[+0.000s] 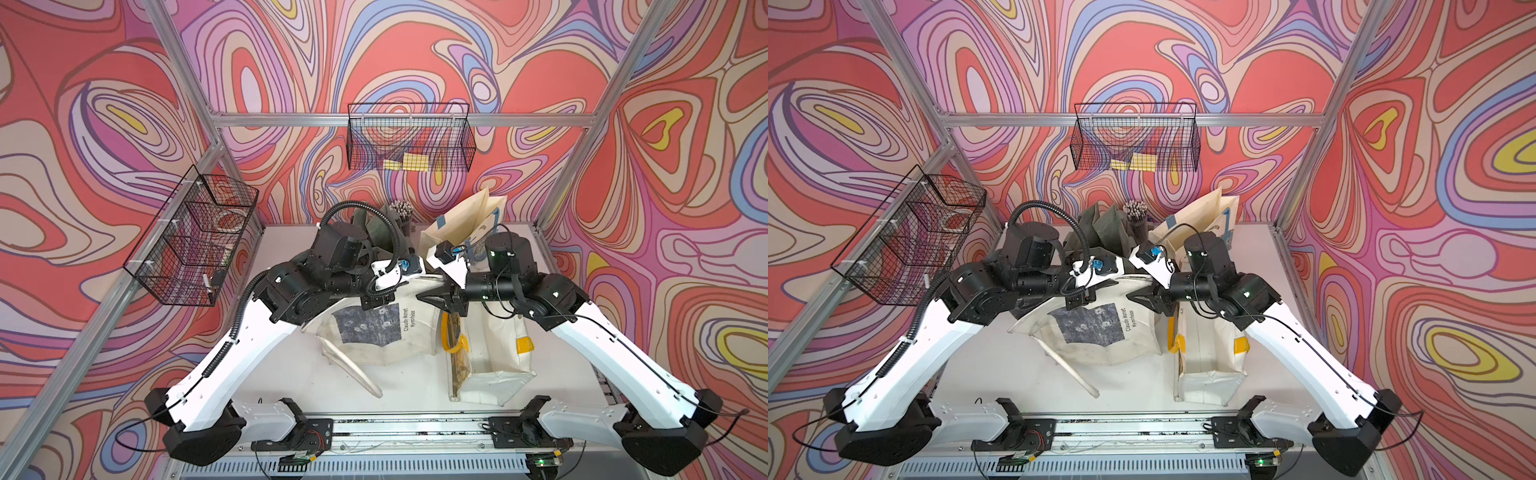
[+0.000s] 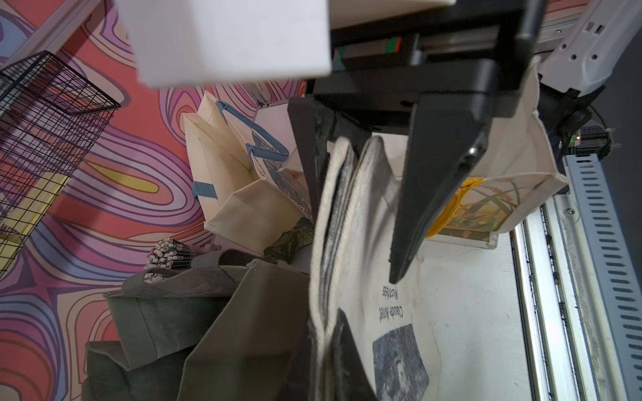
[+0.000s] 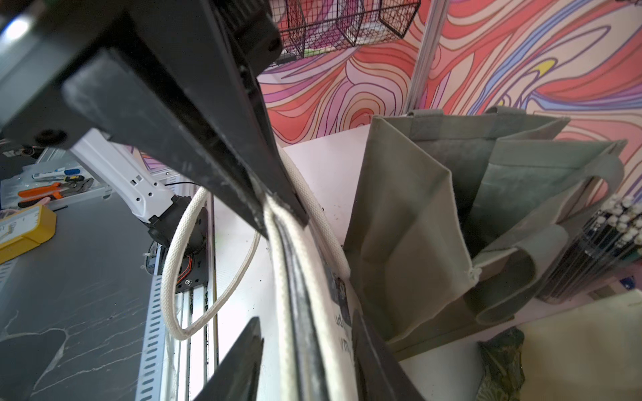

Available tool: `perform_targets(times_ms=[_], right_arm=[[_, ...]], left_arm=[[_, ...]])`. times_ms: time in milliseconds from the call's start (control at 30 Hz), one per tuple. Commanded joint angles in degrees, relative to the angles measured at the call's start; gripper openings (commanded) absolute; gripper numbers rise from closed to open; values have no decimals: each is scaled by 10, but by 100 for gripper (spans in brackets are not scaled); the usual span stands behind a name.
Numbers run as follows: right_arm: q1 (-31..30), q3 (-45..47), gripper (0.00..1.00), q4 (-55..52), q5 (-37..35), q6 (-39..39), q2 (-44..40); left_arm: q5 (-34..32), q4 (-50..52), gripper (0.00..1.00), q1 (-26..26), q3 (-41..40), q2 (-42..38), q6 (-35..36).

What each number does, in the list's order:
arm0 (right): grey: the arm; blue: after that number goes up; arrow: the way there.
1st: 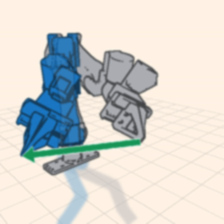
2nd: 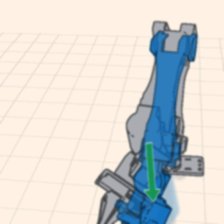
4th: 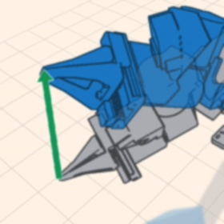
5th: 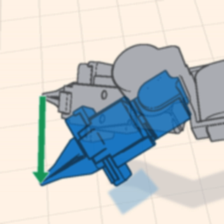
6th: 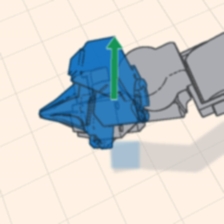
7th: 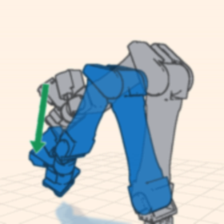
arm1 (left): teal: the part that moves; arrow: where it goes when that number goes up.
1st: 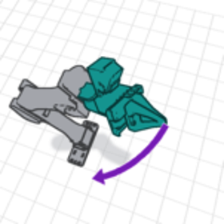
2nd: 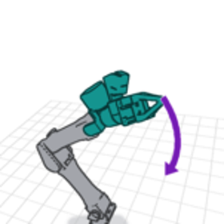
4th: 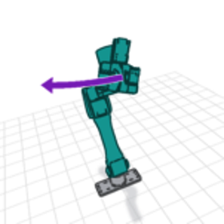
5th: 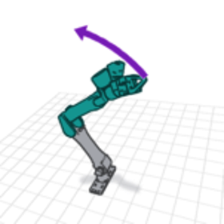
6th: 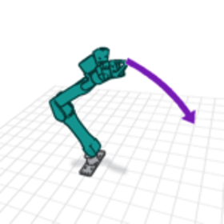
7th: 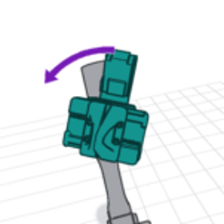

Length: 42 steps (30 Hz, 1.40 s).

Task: Put away the canvas bag
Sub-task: Press the canvas bag at the center of the board.

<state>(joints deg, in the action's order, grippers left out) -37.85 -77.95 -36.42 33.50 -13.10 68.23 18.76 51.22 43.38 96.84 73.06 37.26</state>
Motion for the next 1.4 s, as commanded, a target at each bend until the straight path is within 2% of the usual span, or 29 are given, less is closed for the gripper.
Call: perform_targets(times_ms=[0,167,300,467,633,800,900,1000,1067,1167,1267,1300,1367], right_arm=[[0,40,50,81,28,50,-18],[3,77,52,103,18,59,-30],[4,103,52,132,22,70,-30],[7,150,49,176,37,95,-36],[7,223,44,263,64,157,-39],[8,250,41,288,49,174,-49],[8,264,34,286,37,168,-57],[8,266,18,280,34,163,-59],[8,262,2,274,35,156,-59],[7,230,0,235,28,136,-49],[7,162,0,144,17,103,-20],[8,132,0,108,15,96,-8],[8,81,0,42,10,83,11]], left_arm=[[48,-65,0,-16,4,-42,19],[103,-63,0,-51,2,-61,13],[107,-68,0,-58,-2,-71,12],[102,-71,0,-81,-1,-83,10],[141,-94,0,-106,6,-90,-22],[135,-88,0,-121,18,-89,-14],[141,-97,0,-133,13,-94,-20],[134,-107,0,-141,1,-99,-23],[124,-107,0,-144,-5,-101,-20],[108,-97,0,-145,-10,-100,-8],[97,-81,0,-145,-13,-96,1],[96,-76,7,-144,-14,-95,5],[90,-68,33,-144,-14,-93,10]])
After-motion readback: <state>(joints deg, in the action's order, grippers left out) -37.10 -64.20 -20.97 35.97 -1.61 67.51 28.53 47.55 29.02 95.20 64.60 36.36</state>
